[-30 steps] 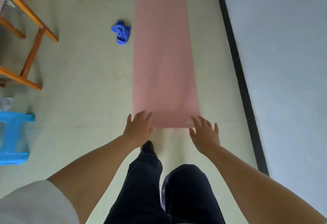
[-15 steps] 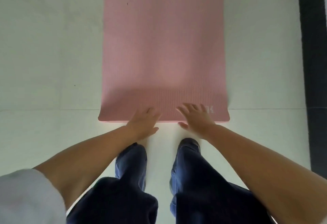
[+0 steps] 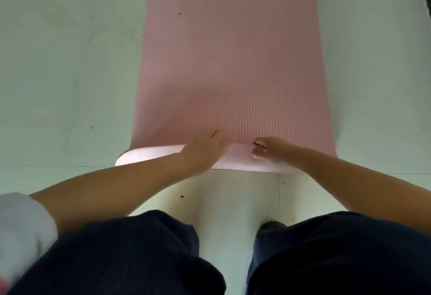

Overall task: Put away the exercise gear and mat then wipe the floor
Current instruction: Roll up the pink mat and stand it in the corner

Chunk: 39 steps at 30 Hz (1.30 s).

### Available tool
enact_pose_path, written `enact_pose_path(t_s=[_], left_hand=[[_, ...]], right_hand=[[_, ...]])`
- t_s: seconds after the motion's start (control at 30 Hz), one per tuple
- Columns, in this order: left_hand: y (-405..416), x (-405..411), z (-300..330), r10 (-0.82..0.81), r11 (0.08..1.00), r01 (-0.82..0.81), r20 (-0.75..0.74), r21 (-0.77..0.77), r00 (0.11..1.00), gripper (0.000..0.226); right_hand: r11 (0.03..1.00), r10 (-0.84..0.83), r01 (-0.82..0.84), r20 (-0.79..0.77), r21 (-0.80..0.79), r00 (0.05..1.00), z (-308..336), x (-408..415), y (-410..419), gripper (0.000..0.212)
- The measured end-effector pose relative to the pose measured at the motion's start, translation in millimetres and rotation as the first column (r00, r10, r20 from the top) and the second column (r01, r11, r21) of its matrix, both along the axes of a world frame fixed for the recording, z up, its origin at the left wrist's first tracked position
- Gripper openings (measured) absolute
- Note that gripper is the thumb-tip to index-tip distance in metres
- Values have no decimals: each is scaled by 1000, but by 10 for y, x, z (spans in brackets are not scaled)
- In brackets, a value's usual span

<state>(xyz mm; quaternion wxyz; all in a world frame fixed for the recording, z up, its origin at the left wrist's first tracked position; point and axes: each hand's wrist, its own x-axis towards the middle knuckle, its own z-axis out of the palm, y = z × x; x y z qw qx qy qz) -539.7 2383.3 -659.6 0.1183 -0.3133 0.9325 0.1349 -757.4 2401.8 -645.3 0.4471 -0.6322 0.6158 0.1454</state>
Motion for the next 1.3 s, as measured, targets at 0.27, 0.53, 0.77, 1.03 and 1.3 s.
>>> enact_pose_path(t_s=[0.27, 0.53, 0.77, 1.03, 1.3], left_hand=[[386, 197, -261, -32, 999, 29, 233, 19, 972, 66], [147, 225, -393, -65, 991, 33, 261, 126, 963, 95], [36, 160, -391, -57, 998, 62, 242, -11, 969, 87], [104, 310, -454, 104, 994, -100, 109, -36, 989, 69], [65, 656, -177, 233, 924, -248, 86, 290, 969, 43]], right_hand=[[997, 60, -64, -70, -50, 996, -244, 44, -43, 29], [579, 468, -565, -329, -588, 821, -450, 57, 440, 65], [743, 412, -518, -319, -425, 853, -565, -143, 580, 102], [932, 120, -99, 39, -349, 992, -399, -32, 250, 54], [995, 56, -77, 265, 68, 963, -149, 225, 27, 61]])
